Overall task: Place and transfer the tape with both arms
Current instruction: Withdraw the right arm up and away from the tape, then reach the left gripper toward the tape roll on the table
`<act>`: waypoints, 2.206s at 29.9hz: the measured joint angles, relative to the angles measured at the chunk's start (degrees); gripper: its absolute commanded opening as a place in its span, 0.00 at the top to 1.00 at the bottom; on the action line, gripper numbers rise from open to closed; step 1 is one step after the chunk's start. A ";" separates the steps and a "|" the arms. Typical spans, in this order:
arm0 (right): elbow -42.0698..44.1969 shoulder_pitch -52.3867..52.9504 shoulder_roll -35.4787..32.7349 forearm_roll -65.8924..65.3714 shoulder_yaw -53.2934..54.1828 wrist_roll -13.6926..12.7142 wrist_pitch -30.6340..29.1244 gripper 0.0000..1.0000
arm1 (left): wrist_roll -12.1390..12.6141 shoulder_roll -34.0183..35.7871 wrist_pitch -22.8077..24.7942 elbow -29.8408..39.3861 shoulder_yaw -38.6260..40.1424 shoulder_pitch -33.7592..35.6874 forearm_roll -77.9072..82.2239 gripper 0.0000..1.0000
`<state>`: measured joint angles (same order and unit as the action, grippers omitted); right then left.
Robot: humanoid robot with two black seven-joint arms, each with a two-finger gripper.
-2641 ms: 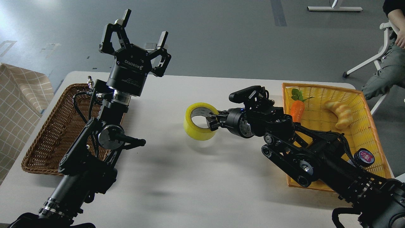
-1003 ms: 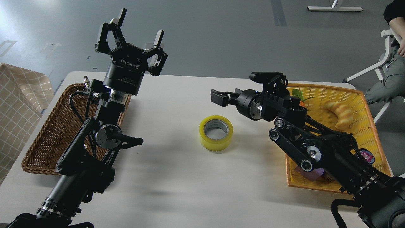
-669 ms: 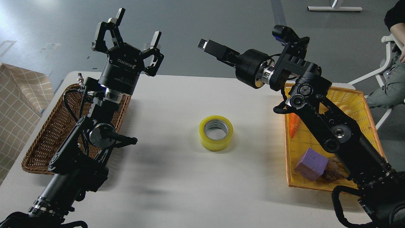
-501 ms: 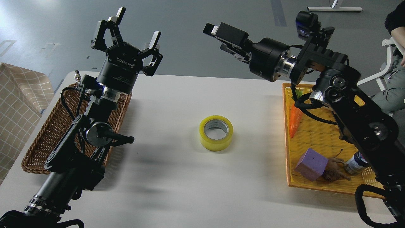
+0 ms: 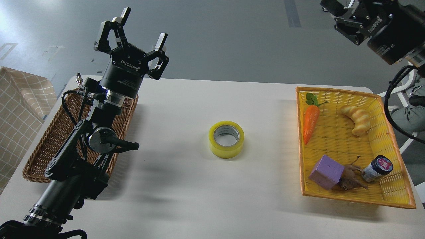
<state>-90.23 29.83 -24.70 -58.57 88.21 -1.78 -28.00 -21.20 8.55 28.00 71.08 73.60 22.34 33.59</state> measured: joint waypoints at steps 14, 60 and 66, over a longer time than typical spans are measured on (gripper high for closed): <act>0.50 -5.28 0.64 7.15 9.71 2.62 0.00 0.01 | -0.44 -0.65 0.00 0.61 0.08 0.01 -0.04 0.02; 0.79 -4.91 5.14 7.39 11.94 2.47 0.00 0.01 | 17.79 1.55 -41.78 2.46 -32.90 3.09 76.72 0.02; 0.61 -4.80 5.27 7.39 12.18 2.66 0.00 0.01 | 17.24 2.82 -41.57 1.96 -34.13 2.53 77.62 0.02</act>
<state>-89.62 25.03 -19.43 -51.18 100.39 0.88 -28.00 -3.96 11.37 -13.57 73.04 39.47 24.87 111.22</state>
